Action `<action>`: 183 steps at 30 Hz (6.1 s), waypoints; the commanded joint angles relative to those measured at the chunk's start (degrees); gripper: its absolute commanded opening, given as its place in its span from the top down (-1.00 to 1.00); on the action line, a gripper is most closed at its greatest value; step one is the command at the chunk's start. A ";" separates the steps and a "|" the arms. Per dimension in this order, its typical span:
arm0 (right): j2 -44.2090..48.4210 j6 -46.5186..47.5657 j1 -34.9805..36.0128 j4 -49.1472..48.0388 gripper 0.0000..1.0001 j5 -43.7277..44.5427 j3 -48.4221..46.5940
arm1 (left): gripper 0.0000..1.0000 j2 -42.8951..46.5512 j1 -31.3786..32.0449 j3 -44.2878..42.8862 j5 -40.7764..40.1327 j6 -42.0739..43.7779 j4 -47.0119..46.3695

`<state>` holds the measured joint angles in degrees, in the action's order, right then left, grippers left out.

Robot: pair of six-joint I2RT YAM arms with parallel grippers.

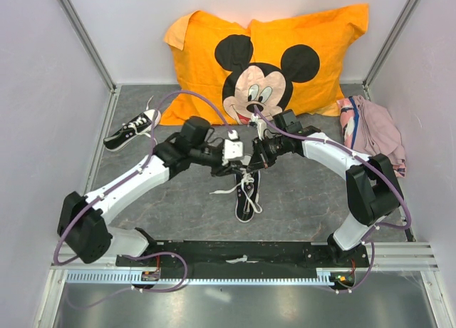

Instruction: Tie the shoes

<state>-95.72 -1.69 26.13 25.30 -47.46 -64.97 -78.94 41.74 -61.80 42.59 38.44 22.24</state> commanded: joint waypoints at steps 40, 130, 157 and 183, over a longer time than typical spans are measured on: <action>2.74 -0.33 0.06 0.01 1.00 -2.46 -1.48 | 0.33 -10.71 -3.33 7.92 -3.56 -22.26 -20.30; 11.00 6.18 13.33 -4.21 0.34 18.37 15.57 | 0.97 -15.72 -11.94 9.86 -2.77 -28.77 -17.23; 11.08 4.86 17.11 -2.97 0.19 24.52 13.20 | 0.97 -17.13 -11.94 8.89 -2.86 -29.21 -15.91; 15.04 -0.50 14.21 -1.48 1.00 20.83 10.04 | -0.06 -7.03 -16.51 15.74 0.91 -30.96 -18.80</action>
<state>-81.87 0.32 41.69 24.67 -24.73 -52.62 -92.95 27.44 -49.32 40.66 9.39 6.70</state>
